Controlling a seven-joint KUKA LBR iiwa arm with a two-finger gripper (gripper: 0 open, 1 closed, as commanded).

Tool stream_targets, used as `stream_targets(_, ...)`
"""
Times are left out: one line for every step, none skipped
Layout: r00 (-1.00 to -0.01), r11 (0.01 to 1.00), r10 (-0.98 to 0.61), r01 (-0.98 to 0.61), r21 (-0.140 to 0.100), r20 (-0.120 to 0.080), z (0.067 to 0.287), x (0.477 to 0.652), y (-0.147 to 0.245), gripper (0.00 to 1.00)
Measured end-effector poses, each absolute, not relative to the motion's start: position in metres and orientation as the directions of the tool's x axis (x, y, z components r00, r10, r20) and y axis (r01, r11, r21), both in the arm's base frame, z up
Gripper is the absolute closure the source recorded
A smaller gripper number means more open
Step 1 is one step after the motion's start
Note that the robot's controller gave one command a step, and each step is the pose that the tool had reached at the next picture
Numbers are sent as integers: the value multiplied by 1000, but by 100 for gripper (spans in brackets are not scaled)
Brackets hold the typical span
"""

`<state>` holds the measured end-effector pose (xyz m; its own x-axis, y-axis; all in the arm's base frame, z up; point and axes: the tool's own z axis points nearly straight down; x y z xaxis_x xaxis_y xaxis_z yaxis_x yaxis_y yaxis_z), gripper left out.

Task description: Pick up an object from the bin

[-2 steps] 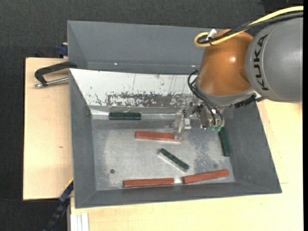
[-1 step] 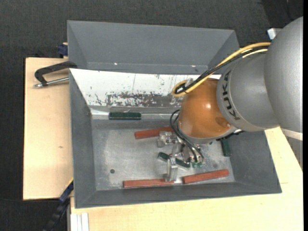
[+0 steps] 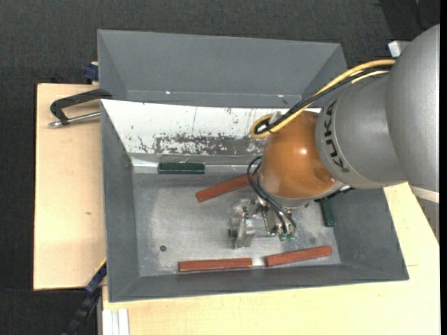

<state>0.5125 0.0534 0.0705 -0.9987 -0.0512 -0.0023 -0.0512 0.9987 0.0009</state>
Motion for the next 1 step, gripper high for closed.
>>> stream_targets(-999, 999, -51, -51, 1, -2, 71, 513, 53, 100)
